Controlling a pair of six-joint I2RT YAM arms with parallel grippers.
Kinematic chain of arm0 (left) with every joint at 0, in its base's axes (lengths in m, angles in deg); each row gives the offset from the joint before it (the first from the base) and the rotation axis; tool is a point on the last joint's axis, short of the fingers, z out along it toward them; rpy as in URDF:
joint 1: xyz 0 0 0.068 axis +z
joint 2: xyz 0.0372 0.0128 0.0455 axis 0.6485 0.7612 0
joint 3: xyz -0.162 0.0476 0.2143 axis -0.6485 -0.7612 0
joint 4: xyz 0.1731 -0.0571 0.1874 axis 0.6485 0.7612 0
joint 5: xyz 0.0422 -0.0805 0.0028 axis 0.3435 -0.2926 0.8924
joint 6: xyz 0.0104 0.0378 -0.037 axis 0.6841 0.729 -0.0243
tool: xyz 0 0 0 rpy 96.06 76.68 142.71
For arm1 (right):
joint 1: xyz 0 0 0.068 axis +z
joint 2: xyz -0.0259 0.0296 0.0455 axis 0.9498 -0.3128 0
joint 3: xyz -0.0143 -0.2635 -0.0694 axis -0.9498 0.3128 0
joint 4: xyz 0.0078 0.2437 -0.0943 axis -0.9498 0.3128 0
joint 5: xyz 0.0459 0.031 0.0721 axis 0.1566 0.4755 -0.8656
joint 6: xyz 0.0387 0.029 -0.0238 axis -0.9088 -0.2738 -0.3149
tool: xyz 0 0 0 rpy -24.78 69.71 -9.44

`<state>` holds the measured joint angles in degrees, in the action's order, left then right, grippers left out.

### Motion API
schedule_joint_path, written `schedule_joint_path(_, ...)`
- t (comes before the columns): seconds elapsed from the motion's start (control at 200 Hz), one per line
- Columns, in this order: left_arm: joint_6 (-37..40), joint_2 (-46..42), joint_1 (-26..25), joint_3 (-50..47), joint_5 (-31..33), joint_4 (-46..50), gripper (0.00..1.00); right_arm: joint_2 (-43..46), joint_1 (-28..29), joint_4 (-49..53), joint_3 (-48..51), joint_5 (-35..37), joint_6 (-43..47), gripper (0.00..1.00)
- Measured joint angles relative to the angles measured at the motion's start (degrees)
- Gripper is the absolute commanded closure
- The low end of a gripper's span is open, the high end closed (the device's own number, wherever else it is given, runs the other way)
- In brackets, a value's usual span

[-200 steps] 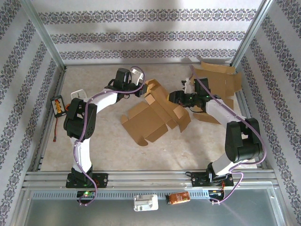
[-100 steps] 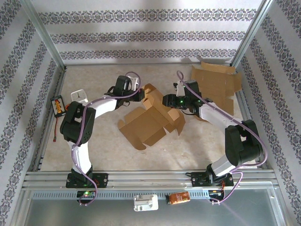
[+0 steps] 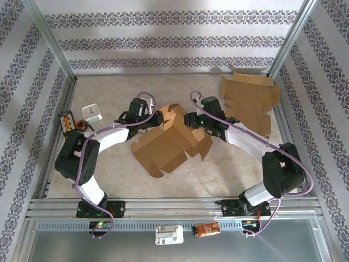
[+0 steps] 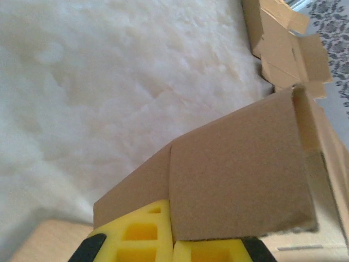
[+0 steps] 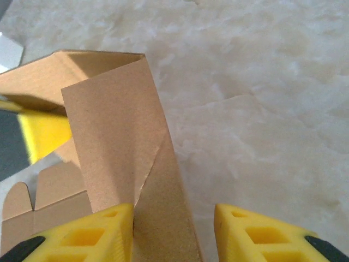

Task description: Fold the paper box

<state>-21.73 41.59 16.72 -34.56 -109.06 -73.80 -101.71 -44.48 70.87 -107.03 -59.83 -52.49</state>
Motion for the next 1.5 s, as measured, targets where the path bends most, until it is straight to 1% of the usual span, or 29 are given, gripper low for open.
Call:
schedule_joint_path(0.14, -5.6, -1.7, -0.7, -6.5, 0.3, -8.3, 0.99, 0.7, 1.5, 0.0, 0.6, 2.1, 1.1, 0.58)
schedule_joint_path(0.25, -7.5, -2.2, -0.7, -10.2, 0.5, -13.4, 0.99, 1.4, 2.1, -0.4, 1.3, 2.2, 1.7, 0.57)
schedule_joint_path(0.37, -8.6, -2.4, -0.9, -13.6, -0.1, -18.7, 0.87, 2.1, 3.0, -0.9, 2.0, 2.1, 2.4, 0.56)
schedule_joint_path(0.52, -11.2, 1.4, -1.0, -16.0, -5.7, -30.1, 0.73, 2.1, 3.4, -0.6, 2.1, 2.2, 2.8, 0.55)
schedule_joint_path(0.58, -11.3, 3.4, -1.0, -16.6, -7.5, -34.1, 0.69, 2.1, 3.4, -0.4, 2.2, 2.1, 2.8, 0.55)
schedule_joint_path(0.64, -10.8, 4.4, -1.1, -17.1, -8.8, -35.4, 0.67, 2.1, 3.7, -0.2, 2.1, 2.2, 2.8, 0.55)
schedule_joint_path(0.725, -8.2, 4.5, -1.5, -17.6, -10.5, -34.1, 0.61, 2.1, 4.3, -0.1, 2.1, 2.4, 2.8, 0.55)
schedule_joint_path(0.829, -2.7, 3.3, -2.1, -17.6, -11.6, -29.8, 0.47, 2.1, 4.7, 0.0, 2.1, 3.1, 2.8, 0.55)
schedule_joint_path(0.894, 1.8, 0.8, -2.3, -17.6, -11.3, -25.7, 0.40, 2.1, 4.7, 0.2, 2.0, 3.6, 2.8, 0.55)
schedule_joint_path(0.984, 8.9, -4.7, -2.4, -17.8, -9.3, -20.6, 0.34, 2.1, 4.7, 0.4, 1.8, 4.2, 2.8, 0.54)
schedule_joint_path(1.064, 15.2, -10.0, -2.5, -18.3, -7.7, -17.2, 0.31, 2.1, 4.7, 0.7, 1.7, 4.8, 3.0, 0.54)
schedule_joint_path(1.159, 21.4, -15.8, -2.5, -20.2, -7.0, -14.7, 0.31, 2.1, 4.7, 1.3, 1.2, 5.2, 3.4, 0.54)
schedule_joint_path(1.239, 24.7, -20.7, -2.5, -22.4, -5.7, -12.3, 0.33, 2.1, 4.7, 2.0, 0.9, 5.6, 3.5, 0.54)
schedule_joint_path(1.304, 26.7, -24.3, -1.8, -22.6, -3.7, -8.5, 0.34, 1.9, 4.7, 2.4, 0.6, 5.6, 3.7, 0.54)
schedule_joint_path(1.374, 28.6, -26.5, 1.2, -20.9, -2.5, -3.7, 0.34, 1.8, 4.7, 2.5, 0.4, 5.6, 4.0, 0.54)
schedule_joint_path(1.439, 29.5, -26.0, 6.7, -17.6, -2.2, -0.1, 0.34, 1.6, 4.7, 2.6, 0.3, 5.6, 4.4, 0.53)
schedule_joint_path(1.499, 30.0, -23.9, 12.4, -13.9, -2.8, 2.2, 0.36, 1.5, 4.7, 2.8, 0.2, 5.6, 4.5, 0.53)
